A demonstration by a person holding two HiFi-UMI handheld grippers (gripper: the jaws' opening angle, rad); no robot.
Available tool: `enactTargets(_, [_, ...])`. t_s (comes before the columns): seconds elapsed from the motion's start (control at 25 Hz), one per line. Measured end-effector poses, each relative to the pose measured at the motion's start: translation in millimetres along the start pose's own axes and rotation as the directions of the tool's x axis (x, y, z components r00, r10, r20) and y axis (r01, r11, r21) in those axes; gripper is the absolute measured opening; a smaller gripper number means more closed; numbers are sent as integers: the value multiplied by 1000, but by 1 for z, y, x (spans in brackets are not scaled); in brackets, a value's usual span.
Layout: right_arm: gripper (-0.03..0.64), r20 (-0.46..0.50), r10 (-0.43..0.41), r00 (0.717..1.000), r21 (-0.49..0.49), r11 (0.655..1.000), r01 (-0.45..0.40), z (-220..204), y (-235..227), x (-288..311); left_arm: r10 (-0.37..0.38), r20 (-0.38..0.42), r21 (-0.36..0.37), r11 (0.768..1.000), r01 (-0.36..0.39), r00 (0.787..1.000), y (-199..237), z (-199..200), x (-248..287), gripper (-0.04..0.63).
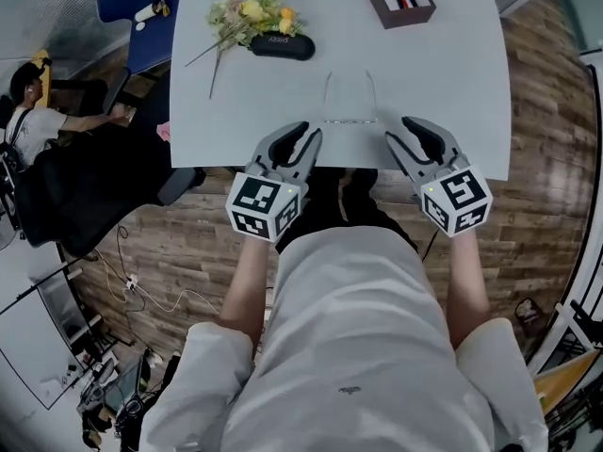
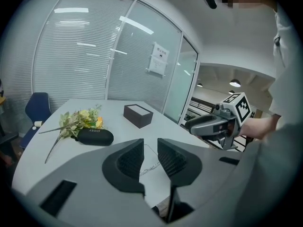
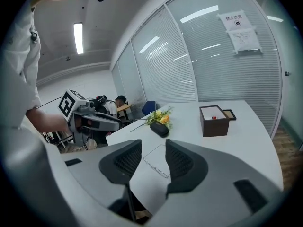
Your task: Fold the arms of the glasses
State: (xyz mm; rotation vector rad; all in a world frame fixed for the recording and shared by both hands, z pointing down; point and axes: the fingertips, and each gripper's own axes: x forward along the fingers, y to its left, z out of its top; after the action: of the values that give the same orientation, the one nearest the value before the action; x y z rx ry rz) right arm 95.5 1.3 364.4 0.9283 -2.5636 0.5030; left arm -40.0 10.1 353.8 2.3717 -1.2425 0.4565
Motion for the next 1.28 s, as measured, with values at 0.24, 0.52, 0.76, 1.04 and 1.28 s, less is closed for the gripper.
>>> enactTargets(0.24, [166, -45, -1, 999, -6, 1000, 1, -14, -2, 15, -25, -37, -6, 1000, 24, 999, 10, -15, 13, 91])
enactTargets(0.52, [166, -82, 8, 997, -3, 1000, -8, -28, -5, 29, -39, -76, -10, 999, 38, 996, 19, -31, 26, 91])
enactTargets(0.76, [167, -114, 24, 993, -9, 1000, -25, -41, -9, 41, -45, -125, -13, 999, 44, 991, 26, -51, 38, 91])
enactTargets(1.04, [167, -124, 39, 992, -10, 999, -40, -55, -12, 56, -58, -153, 9, 998, 60, 987, 33, -69, 53, 91])
enactTargets(1.28, [167, -166, 25, 986, -20, 999, -29, -70, -19, 66, -64, -191, 27, 997, 70, 979, 39, -85, 63, 91])
